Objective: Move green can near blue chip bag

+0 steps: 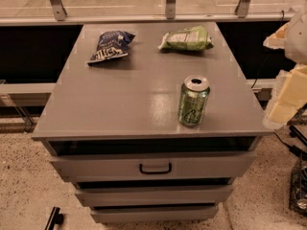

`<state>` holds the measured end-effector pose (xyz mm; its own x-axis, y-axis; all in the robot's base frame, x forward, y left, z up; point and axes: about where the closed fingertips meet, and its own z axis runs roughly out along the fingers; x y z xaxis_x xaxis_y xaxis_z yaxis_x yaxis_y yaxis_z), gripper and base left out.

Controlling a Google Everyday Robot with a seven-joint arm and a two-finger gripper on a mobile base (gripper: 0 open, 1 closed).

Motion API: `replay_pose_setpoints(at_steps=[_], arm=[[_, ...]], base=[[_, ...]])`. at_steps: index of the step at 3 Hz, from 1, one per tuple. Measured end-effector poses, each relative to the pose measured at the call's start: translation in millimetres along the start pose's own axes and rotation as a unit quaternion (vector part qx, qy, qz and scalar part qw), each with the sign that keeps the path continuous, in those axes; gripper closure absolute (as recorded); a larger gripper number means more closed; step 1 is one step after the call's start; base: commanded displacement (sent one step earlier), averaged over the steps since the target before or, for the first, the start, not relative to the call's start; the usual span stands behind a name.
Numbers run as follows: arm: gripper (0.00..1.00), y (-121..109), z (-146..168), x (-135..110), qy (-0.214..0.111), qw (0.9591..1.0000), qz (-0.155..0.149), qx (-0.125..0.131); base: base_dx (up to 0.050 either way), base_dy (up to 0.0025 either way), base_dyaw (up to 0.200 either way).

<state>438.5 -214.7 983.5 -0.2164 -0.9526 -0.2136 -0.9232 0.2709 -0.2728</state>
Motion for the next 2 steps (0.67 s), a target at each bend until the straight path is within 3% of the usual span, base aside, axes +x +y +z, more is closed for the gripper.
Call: replay_pose_setpoints(at_steps=[1, 2], arm=[[0.0, 0, 0, 0, 0.0, 1.0, 0.0, 0.0], [0.0, -2, 3, -17, -0.013, 0.9995, -0.027, -0.003]], base=[[0.0, 0.0, 0.0], [0.0, 0.0, 0.0]])
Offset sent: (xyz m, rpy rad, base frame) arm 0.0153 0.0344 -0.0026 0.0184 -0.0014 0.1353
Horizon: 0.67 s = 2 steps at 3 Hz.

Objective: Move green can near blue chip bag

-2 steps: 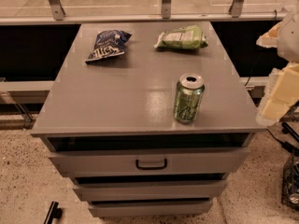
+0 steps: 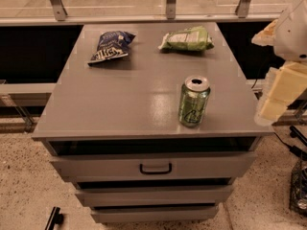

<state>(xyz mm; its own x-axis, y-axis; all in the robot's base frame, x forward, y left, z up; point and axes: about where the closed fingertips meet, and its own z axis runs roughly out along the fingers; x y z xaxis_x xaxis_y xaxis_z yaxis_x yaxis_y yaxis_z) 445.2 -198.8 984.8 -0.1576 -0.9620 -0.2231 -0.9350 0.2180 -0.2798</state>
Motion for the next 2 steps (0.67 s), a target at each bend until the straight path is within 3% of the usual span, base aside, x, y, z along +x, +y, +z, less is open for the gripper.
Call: replay_pose_setpoints(at_steps=[1, 2], arm=[[0.0, -6, 11, -30, -0.026, 0.9978, -0.056, -0.023], [0.0, -7, 36, -52, -0.044, 0.9924, -0.088, -0.074]], base=[[0.0, 0.0, 0.0], [0.0, 0.0, 0.0]])
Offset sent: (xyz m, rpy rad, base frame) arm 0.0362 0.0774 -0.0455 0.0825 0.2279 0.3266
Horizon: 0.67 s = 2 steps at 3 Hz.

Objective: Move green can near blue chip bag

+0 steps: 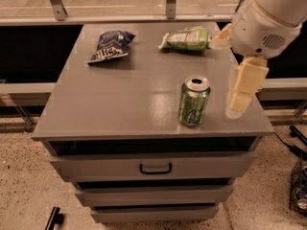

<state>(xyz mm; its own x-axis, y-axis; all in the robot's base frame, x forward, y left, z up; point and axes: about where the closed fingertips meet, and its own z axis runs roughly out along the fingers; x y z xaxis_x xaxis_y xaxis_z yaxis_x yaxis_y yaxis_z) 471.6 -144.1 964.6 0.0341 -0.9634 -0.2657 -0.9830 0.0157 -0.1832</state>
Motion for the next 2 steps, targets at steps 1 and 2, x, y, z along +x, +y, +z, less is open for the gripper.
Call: replay_pose_setpoints(at_steps=[1, 2], arm=[[0.0, -1, 29, -12, -0.035, 0.9983, 0.002, -0.047], [0.0, -2, 45, -19, -0.075, 0.9948, 0.01, -0.068]], base=[[0.0, 0.0, 0.0], [0.0, 0.0, 0.0]])
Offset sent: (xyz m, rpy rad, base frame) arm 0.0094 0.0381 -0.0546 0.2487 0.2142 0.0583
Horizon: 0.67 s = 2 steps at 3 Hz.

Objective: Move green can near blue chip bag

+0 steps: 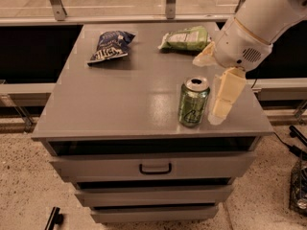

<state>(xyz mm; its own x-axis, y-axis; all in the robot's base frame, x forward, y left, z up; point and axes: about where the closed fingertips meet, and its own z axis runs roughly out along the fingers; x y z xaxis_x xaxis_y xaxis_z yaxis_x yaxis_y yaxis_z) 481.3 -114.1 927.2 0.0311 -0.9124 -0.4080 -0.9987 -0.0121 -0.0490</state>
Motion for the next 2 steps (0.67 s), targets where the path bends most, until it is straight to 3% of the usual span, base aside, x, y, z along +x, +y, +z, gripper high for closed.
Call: replay_pose_setpoints(at_steps=[1, 2], arm=[[0.0, 2.1, 10.2, -8.7, -0.027, 0.9996, -0.003, -0.008], [0.17, 9.5, 18.2, -18.2, -0.035, 0.9991, -0.019, -0.013]], base=[[0.0, 0.0, 0.0], [0.0, 0.0, 0.0]])
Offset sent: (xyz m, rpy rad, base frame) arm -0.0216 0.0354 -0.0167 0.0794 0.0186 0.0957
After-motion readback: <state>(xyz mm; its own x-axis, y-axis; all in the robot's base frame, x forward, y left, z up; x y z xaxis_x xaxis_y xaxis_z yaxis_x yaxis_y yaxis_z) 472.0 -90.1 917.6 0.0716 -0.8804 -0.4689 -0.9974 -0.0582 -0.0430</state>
